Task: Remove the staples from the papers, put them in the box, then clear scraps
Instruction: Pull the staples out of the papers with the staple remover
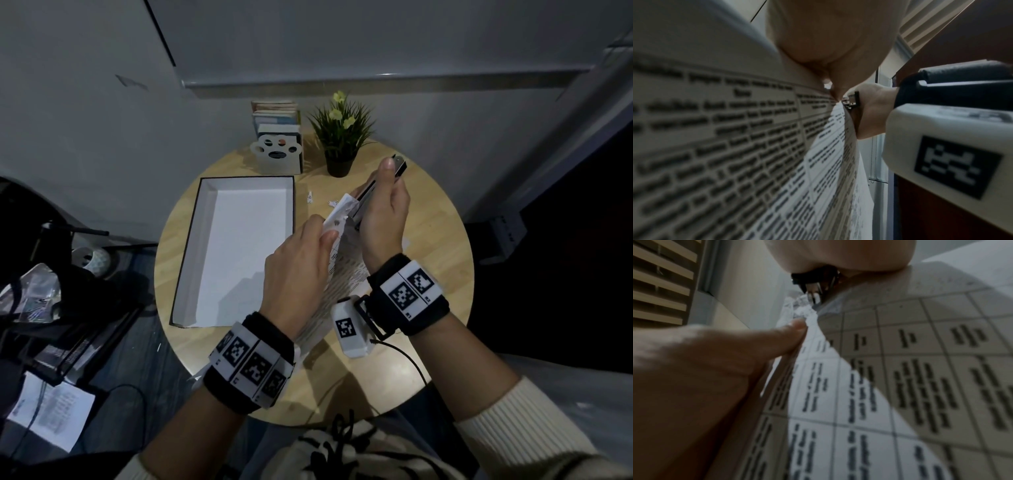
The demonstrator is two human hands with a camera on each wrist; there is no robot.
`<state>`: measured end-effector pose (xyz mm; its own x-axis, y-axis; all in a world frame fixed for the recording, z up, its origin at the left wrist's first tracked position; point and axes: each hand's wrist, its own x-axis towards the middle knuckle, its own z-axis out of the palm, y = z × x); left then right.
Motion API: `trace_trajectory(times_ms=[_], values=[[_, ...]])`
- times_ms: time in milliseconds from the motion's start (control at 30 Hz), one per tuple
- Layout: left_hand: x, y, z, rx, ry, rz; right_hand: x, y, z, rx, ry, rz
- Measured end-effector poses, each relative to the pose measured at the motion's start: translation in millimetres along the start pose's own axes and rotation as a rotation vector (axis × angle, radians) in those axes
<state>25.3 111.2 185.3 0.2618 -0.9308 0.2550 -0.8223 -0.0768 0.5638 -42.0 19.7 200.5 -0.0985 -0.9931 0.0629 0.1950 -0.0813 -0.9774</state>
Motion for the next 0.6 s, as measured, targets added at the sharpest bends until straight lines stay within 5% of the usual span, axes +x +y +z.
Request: trace_trajectory(times_ms=[400,600], values=[[-1,-2,2,-0.006,-0.032,0.031,7,6,-1,0.046,-0.005,-0.12],[14,9,-8,-0.253,-0.023,0.045,11,3,1,0.101,-0.003,-0.117]])
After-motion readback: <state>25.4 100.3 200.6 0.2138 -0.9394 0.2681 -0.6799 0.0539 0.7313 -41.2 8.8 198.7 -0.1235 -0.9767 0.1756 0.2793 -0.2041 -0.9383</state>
